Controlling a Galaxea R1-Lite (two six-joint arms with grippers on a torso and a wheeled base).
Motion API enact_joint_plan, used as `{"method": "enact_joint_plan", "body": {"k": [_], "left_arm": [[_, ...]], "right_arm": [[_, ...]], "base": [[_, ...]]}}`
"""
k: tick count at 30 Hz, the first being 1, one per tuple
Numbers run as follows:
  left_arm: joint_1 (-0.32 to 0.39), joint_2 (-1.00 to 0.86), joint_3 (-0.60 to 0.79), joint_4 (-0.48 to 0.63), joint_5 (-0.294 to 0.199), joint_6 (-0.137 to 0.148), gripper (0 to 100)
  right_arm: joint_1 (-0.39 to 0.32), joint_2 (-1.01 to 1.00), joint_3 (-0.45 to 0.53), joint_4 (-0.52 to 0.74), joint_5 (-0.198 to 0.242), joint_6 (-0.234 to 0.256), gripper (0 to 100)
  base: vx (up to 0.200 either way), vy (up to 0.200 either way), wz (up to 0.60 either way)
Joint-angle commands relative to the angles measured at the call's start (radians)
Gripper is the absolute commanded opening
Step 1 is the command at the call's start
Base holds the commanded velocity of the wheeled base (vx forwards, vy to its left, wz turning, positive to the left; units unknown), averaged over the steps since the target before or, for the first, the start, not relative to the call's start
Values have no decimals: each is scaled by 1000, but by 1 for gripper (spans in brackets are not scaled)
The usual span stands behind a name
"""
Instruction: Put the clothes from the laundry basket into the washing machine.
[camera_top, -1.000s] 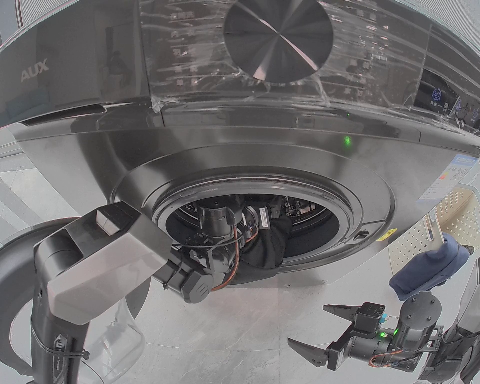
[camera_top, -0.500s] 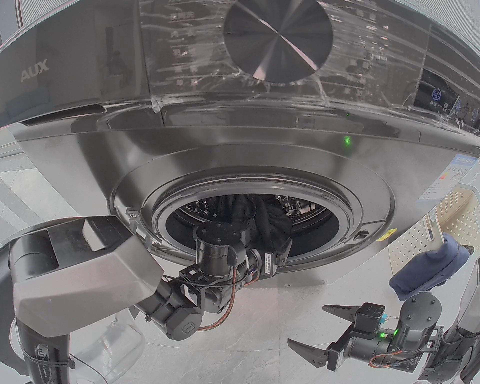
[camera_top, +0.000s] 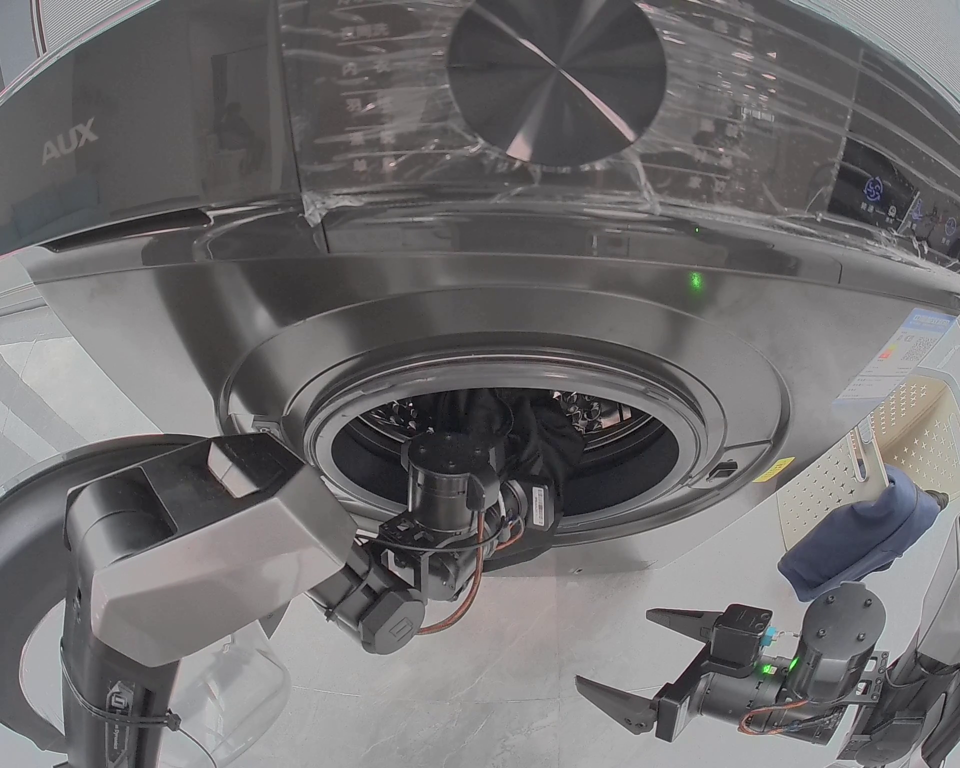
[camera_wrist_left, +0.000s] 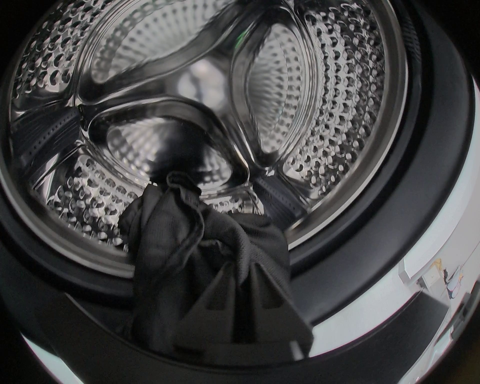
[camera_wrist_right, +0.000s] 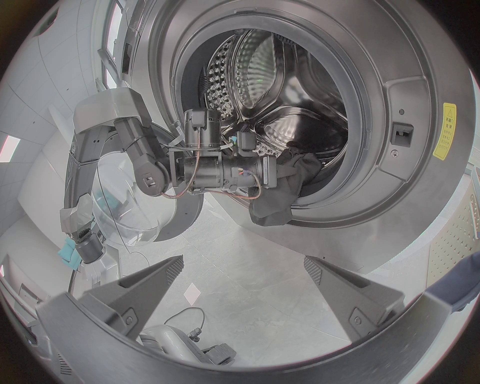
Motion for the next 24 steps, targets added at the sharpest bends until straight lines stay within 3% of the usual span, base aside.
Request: {"method": "enact_joint_plan", "body": {"k": [1,12,24], "left_arm": [[28,-1,-104,-5,-2,-6,0],[86,69,-402,-5,32,-12,0],[148,188,-705,65,60,-12,0]], "right_arm": [[-1,-2,15,-1,0,-1,100],[-4,-3,12,-1,0,-1,100],[-5,-2,12,-1,0,-1,100]], "base": [[0,0,0],[0,0,0],[0,0,0]]}}
